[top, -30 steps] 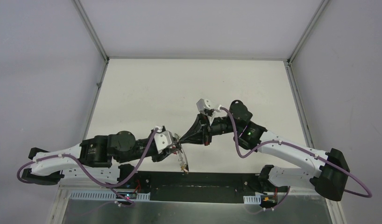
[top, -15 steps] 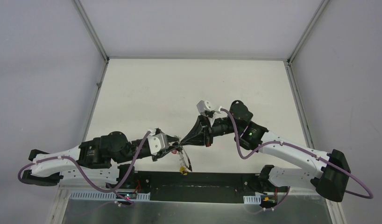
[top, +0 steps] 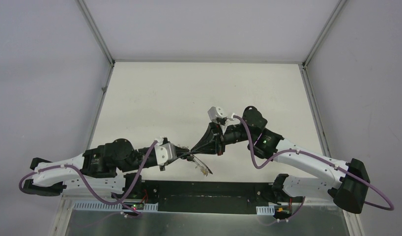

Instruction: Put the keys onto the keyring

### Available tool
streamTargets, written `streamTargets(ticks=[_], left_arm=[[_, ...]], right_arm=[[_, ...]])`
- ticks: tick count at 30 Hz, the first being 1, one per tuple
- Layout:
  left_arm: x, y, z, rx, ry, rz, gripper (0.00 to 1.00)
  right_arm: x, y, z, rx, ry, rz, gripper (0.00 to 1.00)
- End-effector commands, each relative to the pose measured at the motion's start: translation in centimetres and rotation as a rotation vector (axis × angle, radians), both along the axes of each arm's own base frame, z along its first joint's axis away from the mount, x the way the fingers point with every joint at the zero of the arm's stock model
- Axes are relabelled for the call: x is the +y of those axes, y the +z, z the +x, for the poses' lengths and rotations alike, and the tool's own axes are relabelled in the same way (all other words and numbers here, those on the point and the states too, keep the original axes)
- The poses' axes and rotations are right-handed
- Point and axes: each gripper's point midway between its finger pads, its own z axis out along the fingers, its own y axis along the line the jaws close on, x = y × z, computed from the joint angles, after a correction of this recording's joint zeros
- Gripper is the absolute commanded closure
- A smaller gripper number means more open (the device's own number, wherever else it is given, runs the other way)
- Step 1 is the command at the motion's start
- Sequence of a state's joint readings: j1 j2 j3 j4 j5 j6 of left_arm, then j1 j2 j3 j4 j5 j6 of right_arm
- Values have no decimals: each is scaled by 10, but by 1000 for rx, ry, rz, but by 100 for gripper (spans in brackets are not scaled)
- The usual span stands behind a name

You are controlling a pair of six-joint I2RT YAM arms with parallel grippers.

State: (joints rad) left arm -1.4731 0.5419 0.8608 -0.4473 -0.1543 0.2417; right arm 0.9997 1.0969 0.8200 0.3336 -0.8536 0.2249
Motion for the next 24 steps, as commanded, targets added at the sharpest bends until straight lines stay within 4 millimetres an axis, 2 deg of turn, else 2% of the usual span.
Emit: streamTargets(ticks=[1,3,7,10,13,24], left_arm=[[3,16,-3,30,-2,-39,100],[3,21,1,57,28,-29,100],[6,29,11,138,120,16,100],[8,35,16,199,183,63,100],[10,38,22,273,265,95,100],[12,43,24,443,411,207,100]], right_arm=[[-4,31,3,-86,-29,97,100],[-4,31,6,-92,-45,88,87],[-8,32,11,-102,-94,74,52],[-10,32,15,-109,-122,61,37],[-10,30,16,-114,-124,37,32],[-4,26,30,-120,-182,-9,32]])
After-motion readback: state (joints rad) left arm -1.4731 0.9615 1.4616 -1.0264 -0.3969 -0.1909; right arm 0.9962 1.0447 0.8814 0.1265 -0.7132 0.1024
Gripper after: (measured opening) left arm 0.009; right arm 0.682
